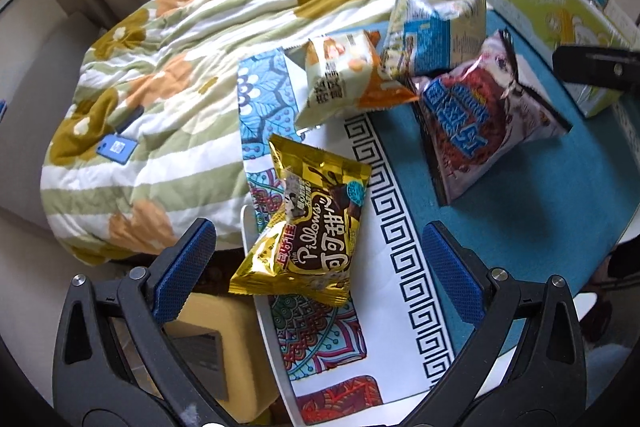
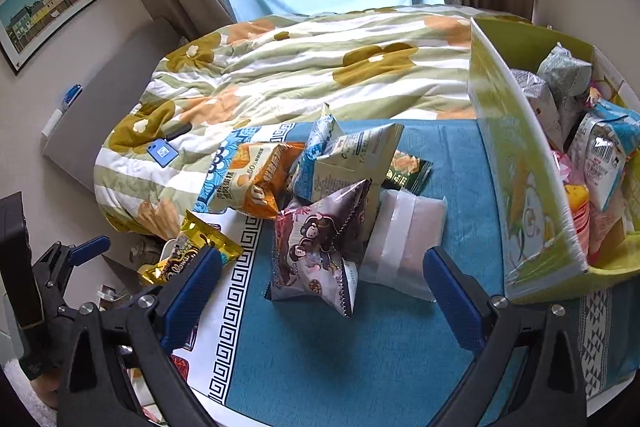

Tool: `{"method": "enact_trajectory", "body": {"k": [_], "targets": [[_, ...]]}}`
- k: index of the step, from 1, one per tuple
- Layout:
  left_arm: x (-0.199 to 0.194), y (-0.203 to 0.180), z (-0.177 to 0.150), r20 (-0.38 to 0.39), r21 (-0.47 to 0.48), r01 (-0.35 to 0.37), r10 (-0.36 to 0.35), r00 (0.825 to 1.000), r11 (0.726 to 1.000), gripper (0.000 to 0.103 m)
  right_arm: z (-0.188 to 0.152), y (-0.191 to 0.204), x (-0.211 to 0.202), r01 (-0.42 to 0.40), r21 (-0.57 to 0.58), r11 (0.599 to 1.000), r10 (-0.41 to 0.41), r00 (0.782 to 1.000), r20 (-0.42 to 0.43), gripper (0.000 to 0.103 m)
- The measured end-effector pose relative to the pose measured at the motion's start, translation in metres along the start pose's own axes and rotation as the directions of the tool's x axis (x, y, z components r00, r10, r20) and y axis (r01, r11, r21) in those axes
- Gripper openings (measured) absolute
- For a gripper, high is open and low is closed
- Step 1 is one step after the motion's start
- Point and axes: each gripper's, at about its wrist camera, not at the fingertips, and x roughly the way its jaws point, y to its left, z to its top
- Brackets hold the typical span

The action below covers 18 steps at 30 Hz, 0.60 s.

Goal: Organize snacks
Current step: 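Grasp the gold Pillows chocolate bag with the left tool while the right tool grasps the purple monkey-print bag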

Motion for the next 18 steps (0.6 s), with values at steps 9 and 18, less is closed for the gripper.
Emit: {"method": "enact_trajectory", "body": {"k": [9, 18], "targets": [[0.048, 0.007, -0.004, -0.083, 0.020, 0.043, -0.041, 0.996, 0.999, 0.083, -0.009, 0.009, 0.030, 0.067, 0.015, 0.998, -0.066, 0.997, -0.043, 0.100], [0.062, 0.003, -0.007, -0.086, 0.081, 0.057, -0.050, 0.995, 0.995, 0.062, -0.007, 0.018, 0.051, 0.126, -0.007, 0.992, -0.126, 0.991, -0.039, 0.100]]}}
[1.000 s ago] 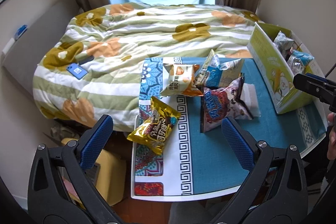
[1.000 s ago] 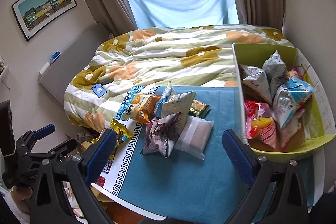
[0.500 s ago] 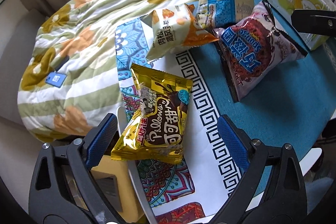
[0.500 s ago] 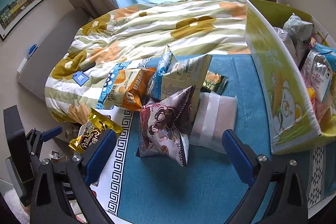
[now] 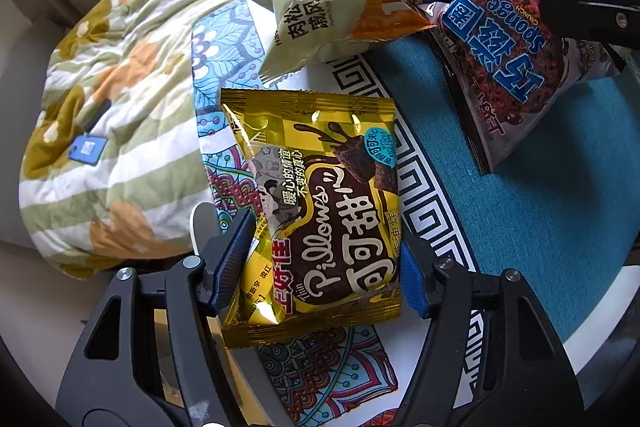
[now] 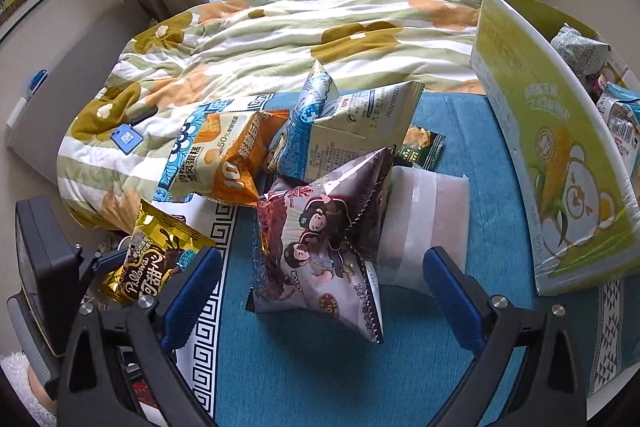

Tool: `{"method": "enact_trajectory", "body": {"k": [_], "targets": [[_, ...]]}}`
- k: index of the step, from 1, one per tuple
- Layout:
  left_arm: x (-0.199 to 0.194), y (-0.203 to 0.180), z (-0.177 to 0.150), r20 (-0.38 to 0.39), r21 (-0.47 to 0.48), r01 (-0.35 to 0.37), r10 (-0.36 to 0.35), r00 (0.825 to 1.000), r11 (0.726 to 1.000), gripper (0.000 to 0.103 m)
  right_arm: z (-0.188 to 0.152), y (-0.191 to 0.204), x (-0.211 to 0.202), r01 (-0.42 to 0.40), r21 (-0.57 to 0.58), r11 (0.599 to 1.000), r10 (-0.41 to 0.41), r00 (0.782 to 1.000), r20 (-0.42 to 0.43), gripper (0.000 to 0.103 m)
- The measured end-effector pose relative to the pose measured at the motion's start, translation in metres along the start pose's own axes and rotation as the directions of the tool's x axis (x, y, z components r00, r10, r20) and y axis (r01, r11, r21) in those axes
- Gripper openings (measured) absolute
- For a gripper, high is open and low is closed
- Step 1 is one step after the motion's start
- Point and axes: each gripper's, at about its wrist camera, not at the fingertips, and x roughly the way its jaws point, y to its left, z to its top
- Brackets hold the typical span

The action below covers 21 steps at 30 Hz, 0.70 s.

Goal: Organize snacks
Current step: 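Grasp the gold Pillows chocolate bag with the left tool while the right tool grasps the purple monkey-print bag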

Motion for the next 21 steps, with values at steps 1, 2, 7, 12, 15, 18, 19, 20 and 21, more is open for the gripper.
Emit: {"method": "enact_trajectory", "body": {"k": [1, 2, 7, 12, 15, 18, 19, 20, 21], "targets": [[0.000, 0.000, 0.000, 0.005, 0.004, 0.005, -0.005, 1.000, 1.000, 0.062, 0.001, 0.000, 0.003, 0.006, -0.002, 1.000, -0.006, 1.000, -0.003, 0.100], [0.000, 0.000, 0.001, 0.005, 0.006, 0.013, -0.013, 1.000, 1.000, 0.059, 0.001, 0.001, 0.006, 0.009, -0.001, 1.000, -0.009, 1.000, -0.006, 0.100], [0.001, 0.006, 0.005, -0.003, -0.022, 0.044, -0.044, 0.999, 0.999, 0.058, 0.003, 0.003, 0.010, 0.021, -0.005, 1.000, -0.021, 1.000, 0.002, 0.100], [0.000, 0.020, 0.006, -0.005, -0.077, 0.102, -0.103, 0.995, 0.992, 0.058, 0.001, 0.013, 0.016, 0.037, -0.066, 0.997, -0.037, 0.999, 0.005, 0.100], [-0.003, 0.024, 0.007, 0.001, -0.080, 0.101, -0.101, 0.995, 0.992, 0.058, 0.001, 0.020, 0.020, 0.058, -0.097, 0.994, -0.058, 0.998, 0.004, 0.096], [-0.005, 0.027, 0.007, 0.008, -0.090, 0.107, -0.106, 0.994, 0.990, 0.058, 0.000, 0.023, 0.025, 0.072, -0.104, 0.992, -0.073, 0.997, 0.000, 0.095], [-0.006, 0.028, 0.007, 0.009, -0.094, 0.111, -0.111, 0.994, 0.989, 0.058, 0.000, 0.023, 0.027, 0.078, -0.103, 0.992, -0.079, 0.997, -0.003, 0.095], [-0.007, 0.028, 0.007, 0.010, -0.096, 0.110, -0.109, 0.994, 0.989, 0.058, 0.001, 0.023, 0.028, 0.082, -0.101, 0.992, -0.083, 0.997, -0.006, 0.094], [-0.007, 0.027, 0.007, 0.012, -0.097, 0.107, -0.107, 0.994, 0.990, 0.058, 0.001, 0.023, 0.030, 0.084, -0.099, 0.992, -0.085, 0.996, -0.007, 0.093]]}}
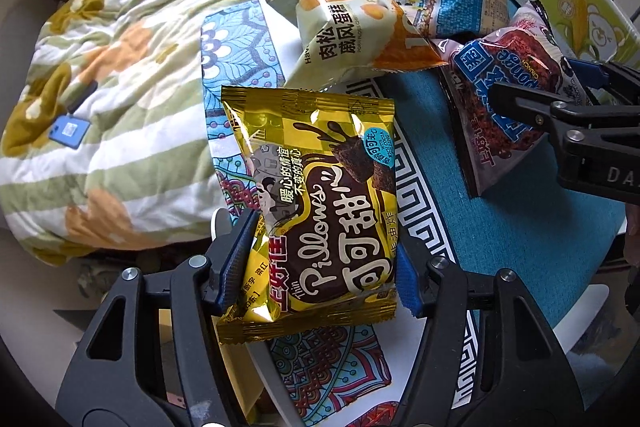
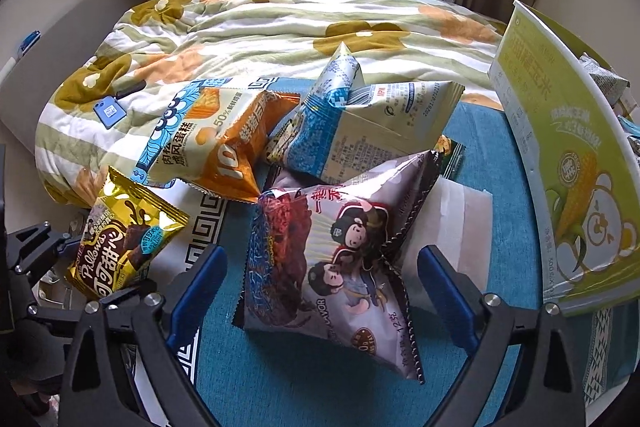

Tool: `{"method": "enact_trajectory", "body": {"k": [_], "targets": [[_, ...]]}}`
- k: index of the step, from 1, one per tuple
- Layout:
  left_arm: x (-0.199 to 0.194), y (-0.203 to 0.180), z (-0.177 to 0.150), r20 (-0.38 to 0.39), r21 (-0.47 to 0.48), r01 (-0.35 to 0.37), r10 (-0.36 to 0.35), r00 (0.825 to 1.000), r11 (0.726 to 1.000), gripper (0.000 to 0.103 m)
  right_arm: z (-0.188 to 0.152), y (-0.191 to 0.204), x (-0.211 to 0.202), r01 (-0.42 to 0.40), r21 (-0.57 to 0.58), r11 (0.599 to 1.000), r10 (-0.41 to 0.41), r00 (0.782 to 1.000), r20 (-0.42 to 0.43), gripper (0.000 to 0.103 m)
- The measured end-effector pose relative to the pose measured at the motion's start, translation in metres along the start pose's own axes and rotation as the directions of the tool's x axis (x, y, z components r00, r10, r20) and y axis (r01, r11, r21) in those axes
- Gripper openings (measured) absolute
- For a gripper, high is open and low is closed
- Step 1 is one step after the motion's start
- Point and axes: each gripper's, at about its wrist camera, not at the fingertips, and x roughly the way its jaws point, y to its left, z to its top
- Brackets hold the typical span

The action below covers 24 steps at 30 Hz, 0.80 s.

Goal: Organize snacks
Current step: 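Grasp the gold Pillows chocolate bag with the left tool while the right tool grasps the purple monkey-print bag, then carry both bags into the yellow box and open the left tool while the right tool releases its bag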

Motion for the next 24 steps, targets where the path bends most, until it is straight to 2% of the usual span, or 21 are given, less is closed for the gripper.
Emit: {"method": "enact_trajectory", "body": {"k": [2, 7, 11, 18, 24], "targets": [[-0.001, 0.000, -0.002, 0.001, -0.006, 0.006, -0.006, 1.000, 1.000, 0.058, 0.000, 0.000, 0.004, 0.008, -0.002, 1.000, -0.008, 1.000, -0.010, 0.085], [-0.006, 0.003, -0.004, 0.006, -0.009, 0.014, -0.014, 1.000, 1.000, 0.058, -0.001, 0.002, 0.008, 0.035, -0.009, 0.999, -0.035, 0.999, -0.015, 0.077], [-0.014, 0.004, -0.005, 0.018, -0.017, 0.020, -0.020, 1.000, 1.000, 0.058, -0.003, 0.002, 0.006, 0.038, -0.015, 0.999, -0.038, 0.999, -0.028, 0.067], [-0.033, 0.004, -0.011, 0.036, -0.044, 0.029, -0.028, 0.999, 0.999, 0.058, -0.015, 0.005, -0.005, 0.035, -0.019, 0.999, -0.036, 0.999, -0.039, 0.064], [-0.064, 0.000, -0.012, 0.081, -0.074, 0.048, -0.041, 0.996, 0.996, 0.058, -0.022, 0.001, -0.033, 0.017, -0.008, 1.000, -0.017, 0.999, -0.031, 0.064]]}}
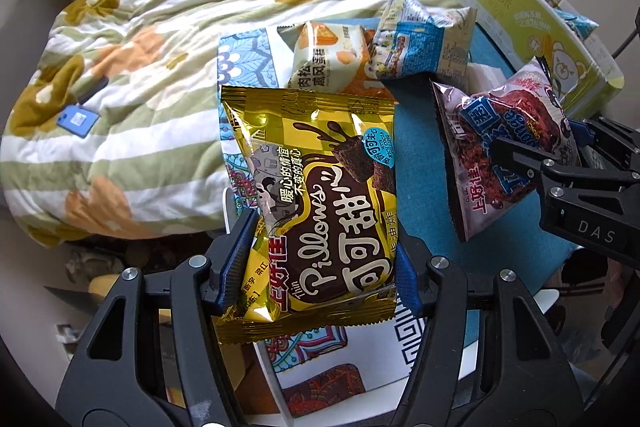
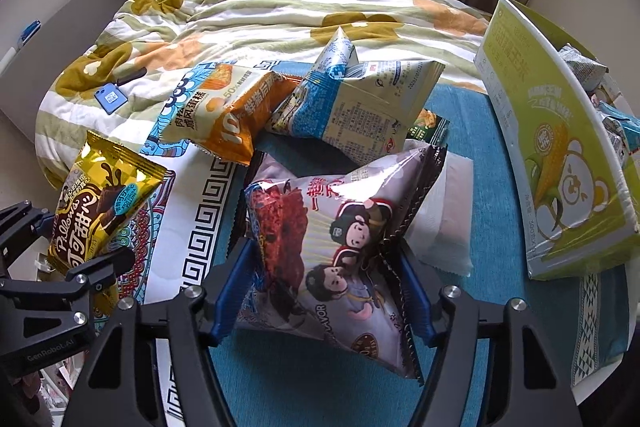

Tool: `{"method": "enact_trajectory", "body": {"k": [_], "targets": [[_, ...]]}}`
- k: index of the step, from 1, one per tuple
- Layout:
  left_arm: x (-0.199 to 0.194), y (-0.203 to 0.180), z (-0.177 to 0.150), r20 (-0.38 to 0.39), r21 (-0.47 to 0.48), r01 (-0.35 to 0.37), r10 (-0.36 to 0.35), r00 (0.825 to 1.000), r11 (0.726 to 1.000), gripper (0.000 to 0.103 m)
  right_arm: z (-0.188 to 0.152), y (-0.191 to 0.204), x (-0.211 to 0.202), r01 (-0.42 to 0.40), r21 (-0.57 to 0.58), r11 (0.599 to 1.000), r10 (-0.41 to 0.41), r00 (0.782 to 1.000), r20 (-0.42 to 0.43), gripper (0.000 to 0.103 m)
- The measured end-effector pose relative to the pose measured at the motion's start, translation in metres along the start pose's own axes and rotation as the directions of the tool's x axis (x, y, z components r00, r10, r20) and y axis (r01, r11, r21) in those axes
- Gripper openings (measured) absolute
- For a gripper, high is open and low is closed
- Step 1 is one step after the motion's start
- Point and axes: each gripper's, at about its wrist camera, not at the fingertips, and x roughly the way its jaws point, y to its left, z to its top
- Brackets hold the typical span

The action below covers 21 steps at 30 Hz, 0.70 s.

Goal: Organize snacks
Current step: 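Carry both bags into the yellow box and open the left tool while the right tool releases its bag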

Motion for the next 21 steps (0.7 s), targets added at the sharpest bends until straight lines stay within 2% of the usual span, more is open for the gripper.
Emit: {"method": "enact_trajectory", "body": {"k": [6, 11, 15, 21], "targets": [[-0.035, -0.021, 0.020, 0.068, -0.021, 0.013, -0.011, 0.998, 1.000, 0.058, 0.000, -0.016, -0.043, -0.019, 0.034, 0.999, 0.017, 0.998, 0.056, 0.064], [-0.063, -0.057, 0.049, 0.140, -0.011, 0.029, -0.027, 0.990, 1.000, 0.058, 0.005, -0.048, -0.086, -0.038, 0.090, 0.995, 0.026, 0.991, 0.129, 0.064], [-0.084, -0.100, 0.076, 0.203, 0.003, 0.035, -0.035, 0.979, 0.999, 0.058, 0.008, -0.084, -0.121, -0.034, 0.113, 0.993, 0.011, 0.980, 0.197, 0.064], [-0.096, -0.184, 0.120, 0.262, 0.040, 0.072, -0.080, 0.962, 0.997, 0.058, 0.014, -0.159, -0.160, -0.007, 0.131, 0.991, -0.028, 0.965, 0.262, 0.064]]}}
